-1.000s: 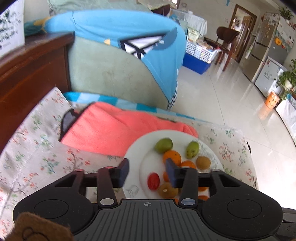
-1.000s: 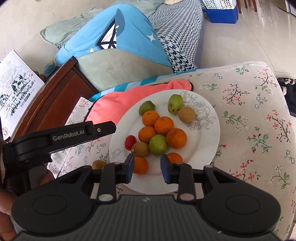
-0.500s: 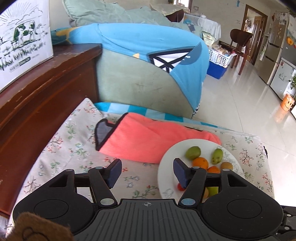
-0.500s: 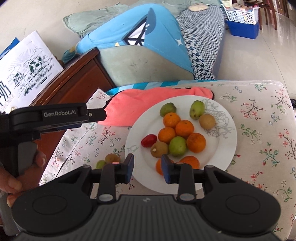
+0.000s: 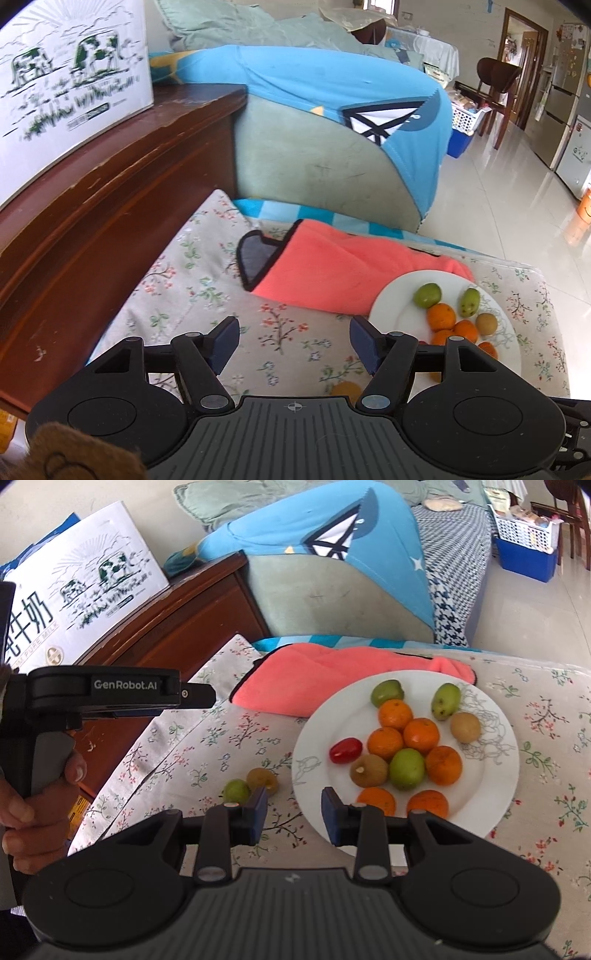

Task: Organize fruits
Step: 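Open both tools on the plate and move them back toward the loose lime and kiwi, then grasp the brown kiwi with the left tool while the right tool grasps the green lime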

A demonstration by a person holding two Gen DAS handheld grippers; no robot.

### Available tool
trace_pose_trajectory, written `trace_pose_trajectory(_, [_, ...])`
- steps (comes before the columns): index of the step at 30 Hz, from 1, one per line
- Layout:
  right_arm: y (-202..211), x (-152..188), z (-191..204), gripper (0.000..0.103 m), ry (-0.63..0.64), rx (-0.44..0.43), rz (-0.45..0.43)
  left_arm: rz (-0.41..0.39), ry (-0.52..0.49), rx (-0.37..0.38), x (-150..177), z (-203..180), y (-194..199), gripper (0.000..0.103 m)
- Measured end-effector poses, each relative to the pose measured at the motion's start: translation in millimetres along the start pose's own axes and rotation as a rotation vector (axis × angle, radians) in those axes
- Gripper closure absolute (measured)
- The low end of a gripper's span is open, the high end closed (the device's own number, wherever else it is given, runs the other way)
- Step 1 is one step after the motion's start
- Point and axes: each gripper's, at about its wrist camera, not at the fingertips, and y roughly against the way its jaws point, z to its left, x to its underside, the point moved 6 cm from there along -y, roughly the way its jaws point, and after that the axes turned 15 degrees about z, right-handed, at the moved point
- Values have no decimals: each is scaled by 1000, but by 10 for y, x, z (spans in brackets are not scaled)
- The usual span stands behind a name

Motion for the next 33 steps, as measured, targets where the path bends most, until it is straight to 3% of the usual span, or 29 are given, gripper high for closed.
trace_pose_trajectory(16, [-459,38,366,69,118,-37,58,32,28,-43,153,342,-19,34])
trace_pose_trajectory(22, [-708,51,364,69,71,-22,82,34,42,-46,144,395,-28,34])
trace_pose_trajectory(27, [-763,-10,332,58,6,-49,48,38,47,-40,146,391,-39,34])
trace_pose_trajectory(33, [-830,-49,398,59,34,-3,25,53,39,-53,162,376,-104,33])
